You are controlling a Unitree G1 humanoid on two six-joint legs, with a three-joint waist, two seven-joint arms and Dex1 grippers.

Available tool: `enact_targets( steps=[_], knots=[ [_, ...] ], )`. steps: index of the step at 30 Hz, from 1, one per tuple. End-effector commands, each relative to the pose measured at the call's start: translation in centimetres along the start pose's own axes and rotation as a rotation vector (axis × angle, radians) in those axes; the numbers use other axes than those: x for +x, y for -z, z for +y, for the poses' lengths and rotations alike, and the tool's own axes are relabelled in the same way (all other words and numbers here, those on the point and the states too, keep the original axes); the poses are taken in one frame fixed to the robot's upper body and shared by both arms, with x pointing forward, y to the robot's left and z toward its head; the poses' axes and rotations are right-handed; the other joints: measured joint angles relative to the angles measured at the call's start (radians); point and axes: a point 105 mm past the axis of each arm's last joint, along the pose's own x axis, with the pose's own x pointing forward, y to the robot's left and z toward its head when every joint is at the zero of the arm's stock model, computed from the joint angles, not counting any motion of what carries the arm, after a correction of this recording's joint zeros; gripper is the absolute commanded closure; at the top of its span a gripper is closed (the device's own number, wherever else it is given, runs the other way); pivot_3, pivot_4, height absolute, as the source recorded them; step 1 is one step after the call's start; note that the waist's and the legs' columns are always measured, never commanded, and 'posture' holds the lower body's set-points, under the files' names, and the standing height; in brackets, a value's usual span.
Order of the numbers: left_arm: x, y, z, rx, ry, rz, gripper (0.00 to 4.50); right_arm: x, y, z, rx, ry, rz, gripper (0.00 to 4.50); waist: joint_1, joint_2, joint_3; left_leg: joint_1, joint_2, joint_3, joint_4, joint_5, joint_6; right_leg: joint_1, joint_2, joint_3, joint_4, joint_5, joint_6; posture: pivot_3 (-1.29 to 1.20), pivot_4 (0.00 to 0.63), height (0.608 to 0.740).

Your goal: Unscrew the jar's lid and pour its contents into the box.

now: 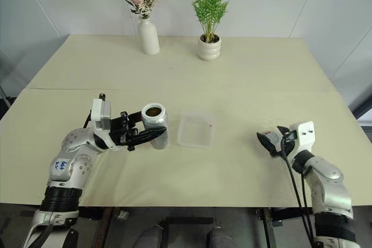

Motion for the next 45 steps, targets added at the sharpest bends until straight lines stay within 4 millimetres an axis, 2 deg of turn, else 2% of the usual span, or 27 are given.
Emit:
enact_targets(
  steps=[1, 3, 6, 11, 14, 17, 22, 26, 31, 34, 37, 39, 42, 45],
  knots=[
    [-0.5, -1.3, 0.8, 0.071, -0.031, -0.015, 1.99, 0.1, -5.4, 2.9, -0.096, -0.210, -0.086, 0.02, -0.003, 0.000, 0.000, 0.000, 0.000, 0.000, 0.000, 0.000, 0.000, 0.000, 0.001, 0.001, 0.000, 0.000, 0.000, 0.00, 0.150, 0.740],
    [-0.8, -1.4, 1.2, 0.090, -0.049, -0.008, 1.99, 0.2, -7.1, 4.6, -0.136, -0.331, -0.077, 0.02, -0.005, 0.000, 0.000, 0.000, 0.001, 0.001, 0.000, 0.000, 0.000, 0.000, 0.002, 0.001, 0.000, 0.000, 0.000, 0.00, 0.150, 0.740],
    [-0.9, -1.5, 1.7, 0.108, -0.067, -0.002, 1.99, 0.7, -8.4, 6.5, -0.185, -0.472, -0.044, 0.02, -0.004, 0.000, 0.000, 0.000, 0.002, 0.000, 0.000, 0.000, 0.000, 0.000, 0.003, 0.002, 0.000, 0.000, 0.000, 0.00, 0.150, 0.740],
    [-0.6, -1.6, 2.7, 0.154, -0.100, 0.013, 1.99, 1.8, -9.4, 8.1, -0.229, -0.577, -0.025, 0.02, 0.001, 0.000, 0.000, 0.000, 0.002, 0.001, 0.001, -0.001, 0.001, 0.000, 0.003, 0.003, -0.001, 0.001, 0.001, 0.00, 0.150, 0.740],
    [0.1, -1.5, 4.4, 0.223, -0.173, 0.045, 1.99, 2.9, -9.5, 8.5, -0.248, -0.585, -0.043, 0.02, 0.003, 0.000, 0.000, -0.001, 0.002, 0.001, 0.001, -0.001, 0.001, -0.001, 0.003, 0.003, -0.002, 0.001, 0.001, 0.00, 0.150, 0.740],
    [0.7, -1.2, 4.9, 0.248, -0.187, 0.054, 1.99, 3.2, -9.4, 8.6, -0.238, -0.582, -0.050, 0.02, 0.005, 0.000, 0.000, -0.002, 0.002, 0.001, 0.002, -0.002, 0.002, -0.001, 0.003, 0.003, -0.002, 0.001, 0.001, 0.00, 0.150, 0.740],
    [2.3, -0.9, 4.7, 0.237, -0.153, 0.042, 1.99, 2.5, -8.8, 9.1, -0.224, -0.606, -0.043, 0.02, 0.005, 0.000, 0.000, -0.002, 0.002, 0.003, 0.002, -0.003, 0.002, -0.001, 0.003, 0.004, -0.003, 0.001, 0.001, 0.00, 0.150, 0.740],
    [2.8, -0.6, 4.5, 0.231, -0.127, 0.052, 1.99, 2.0, -8.6, 9.5, -0.223, -0.625, -0.033, 0.02, 0.001, 0.000, 0.000, -0.002, 0.002, 0.003, 0.003, -0.003, 0.002, -0.001, 0.003, 0.004, -0.002, 0.001, 0.001, 0.00, 0.150, 0.740],
    [3.3, 0.0, 5.6, 0.285, -0.131, 0.151, 1.99, 1.4, -7.9, 8.9, -0.212, -0.588, -0.016, 0.02, 0.003, 0.000, 0.000, -0.001, 0.002, 0.003, 0.005, -0.003, 0.002, -0.001, 0.004, 0.005, 0.000, 0.001, 0.002, 0.00, 0.150, 0.740],
    [4.4, -0.2, 7.2, 0.405, -0.152, 0.262, 1.99, 1.0, -7.6, 8.6, -0.190, -0.556, -0.019, 0.02, 0.004, -0.001, 0.000, -0.002, 0.002, 0.004, 0.006, -0.003, 0.003, -0.001, 0.004, 0.005, -0.001, 0.002, 0.003, 0.00, 0.150, 0.740],
    [5.7, -1.5, 8.8, 0.534, -0.157, 0.346, 1.99, 0.5, -7.3, 8.5, -0.175, -0.535, -0.017, 0.02, 0.006, -0.001, 0.000, -0.003, 0.002, 0.004, 0.008, -0.004, 0.004, -0.001, 0.004, 0.005, -0.001, 0.002, 0.004, 0.00, 0.150, 0.740],
    [7.1, -2.4, 9.1, 0.705, -0.034, 0.492, 1.99, 0.0, -7.3, 8.2, -0.159, -0.502, -0.021, 0.02, 0.007, -0.001, 0.000, -0.004, 0.002, 0.004, 0.008, -0.004, 0.005, -0.001, 0.004, 0.006, -0.002, 0.002, 0.004, 0.00, 0.150, 0.740],
    [8.7, -3.4, 9.5, 0.864, 0.102, 0.646, 1.99, -0.4, -7.2, 7.7, -0.142, -0.468, -0.026, 0.02, 0.006, -0.001, 0.001, -0.004, 0.002, 0.005, 0.008, -0.005, 0.005, -0.002, 0.004, 0.006, -0.003, 0.002, 0.004, 0.00, 0.150, 0.740],
    [11.3, -5.3, 10.0, 1.166, 0.231, 0.790, 1.99, -0.7, -7.2, 7.3, -0.138, -0.440, -0.028, 0.02, 0.006, -0.001, 0.001, -0.005, 0.002, 0.007, 0.007, -0.005, 0.005, -0.002, 0.004, 0.007, -0.005, 0.002, 0.004, 0.00, 0.150, 0.740]
  ],
)
